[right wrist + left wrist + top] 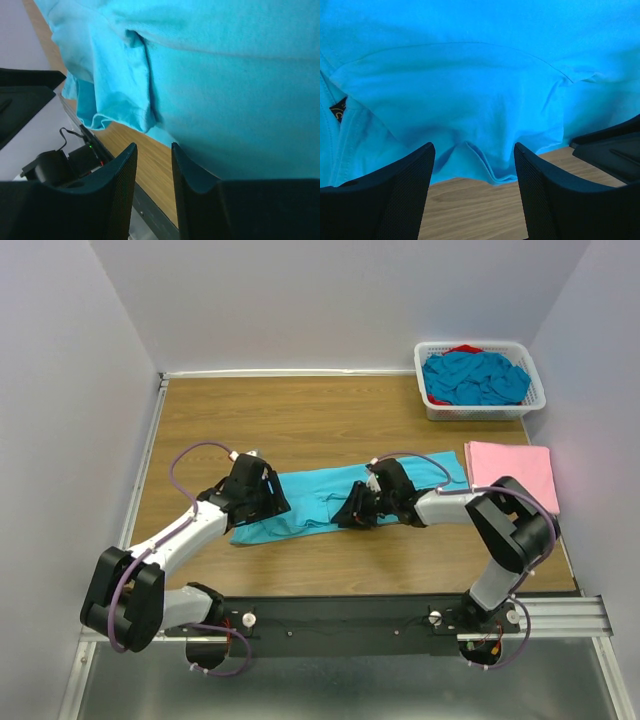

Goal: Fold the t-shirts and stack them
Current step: Fold the tshirt

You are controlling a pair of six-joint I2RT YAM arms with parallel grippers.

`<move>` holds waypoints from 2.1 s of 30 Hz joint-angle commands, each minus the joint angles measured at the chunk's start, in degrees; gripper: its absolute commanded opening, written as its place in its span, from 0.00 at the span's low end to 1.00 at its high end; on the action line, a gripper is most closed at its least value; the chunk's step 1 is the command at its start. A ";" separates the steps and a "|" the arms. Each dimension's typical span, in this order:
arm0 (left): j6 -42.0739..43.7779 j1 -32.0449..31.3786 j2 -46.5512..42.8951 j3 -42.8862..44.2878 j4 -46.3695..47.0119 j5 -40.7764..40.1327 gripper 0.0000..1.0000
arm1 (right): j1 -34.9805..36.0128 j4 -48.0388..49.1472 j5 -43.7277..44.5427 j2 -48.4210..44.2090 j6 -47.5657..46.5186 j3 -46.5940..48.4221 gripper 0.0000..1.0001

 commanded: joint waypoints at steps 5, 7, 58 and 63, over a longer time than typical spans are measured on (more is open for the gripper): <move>-1.51 -1.35 0.01 -0.38 0.04 -0.75 0.72 | 0.75 5.57 1.51 3.91 1.94 3.36 0.40; -1.51 -1.44 0.10 -0.29 -0.05 -1.01 0.72 | 0.84 5.92 1.60 5.05 2.02 3.98 0.40; 0.34 -5.04 8.98 5.77 -6.64 -5.93 0.26 | 2.86 2.41 5.21 4.44 -1.58 4.95 0.11; 0.16 -4.95 8.80 6.47 -8.14 -8.30 0.00 | 2.86 0.48 6.61 3.39 -3.16 6.44 0.11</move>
